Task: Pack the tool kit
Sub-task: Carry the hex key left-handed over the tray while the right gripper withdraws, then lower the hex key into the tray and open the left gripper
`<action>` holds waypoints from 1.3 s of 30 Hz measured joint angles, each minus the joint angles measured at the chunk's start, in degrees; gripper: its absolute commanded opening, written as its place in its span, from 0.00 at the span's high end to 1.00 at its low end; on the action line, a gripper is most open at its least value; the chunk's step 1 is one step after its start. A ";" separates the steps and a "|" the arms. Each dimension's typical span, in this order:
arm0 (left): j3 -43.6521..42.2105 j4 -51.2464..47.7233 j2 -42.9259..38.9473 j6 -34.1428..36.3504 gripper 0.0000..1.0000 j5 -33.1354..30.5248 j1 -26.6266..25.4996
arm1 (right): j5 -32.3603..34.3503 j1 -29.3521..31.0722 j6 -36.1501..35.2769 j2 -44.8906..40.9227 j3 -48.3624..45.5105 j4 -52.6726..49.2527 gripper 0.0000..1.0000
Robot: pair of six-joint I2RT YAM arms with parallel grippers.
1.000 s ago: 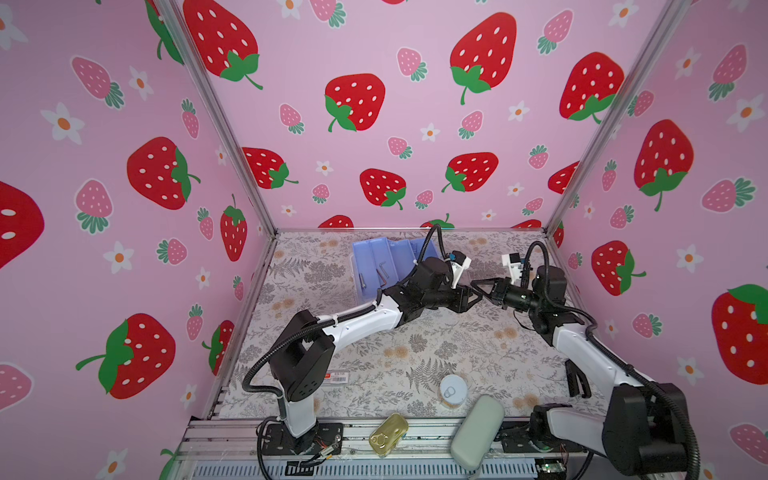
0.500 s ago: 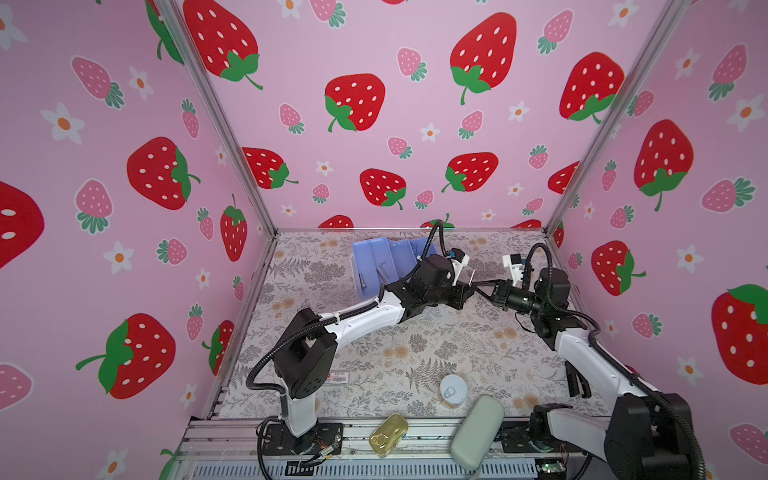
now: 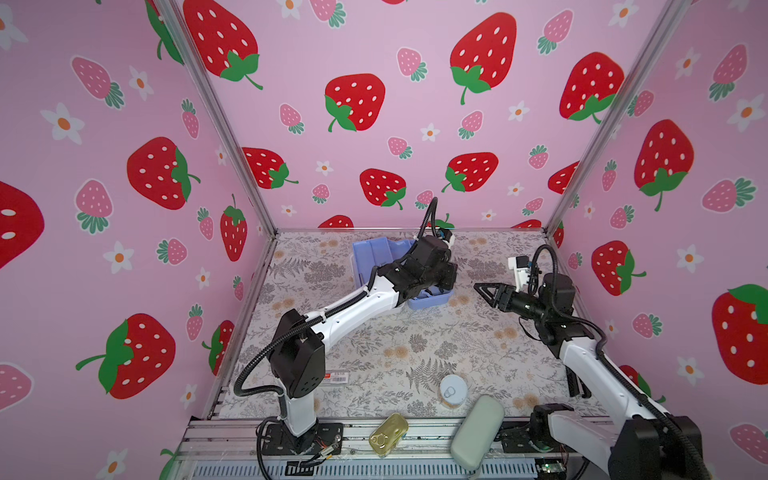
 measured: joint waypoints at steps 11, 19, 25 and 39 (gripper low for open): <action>13.73 -16.55 8.70 -3.63 1.00 -6.80 13.05 | 11.96 -0.04 -1.79 -0.02 -9.27 0.87 0.38; 32.04 -27.52 23.15 -7.50 1.00 -9.92 18.21 | 14.47 0.46 -3.74 1.36 -7.19 -1.01 0.35; 33.27 -30.42 24.63 -10.64 1.00 -10.16 22.05 | 14.91 0.28 -4.74 2.86 -6.29 -1.75 0.35; 35.04 -31.04 25.88 -12.92 0.97 -6.23 22.69 | 14.91 -0.04 -5.77 4.42 -6.25 -3.32 0.34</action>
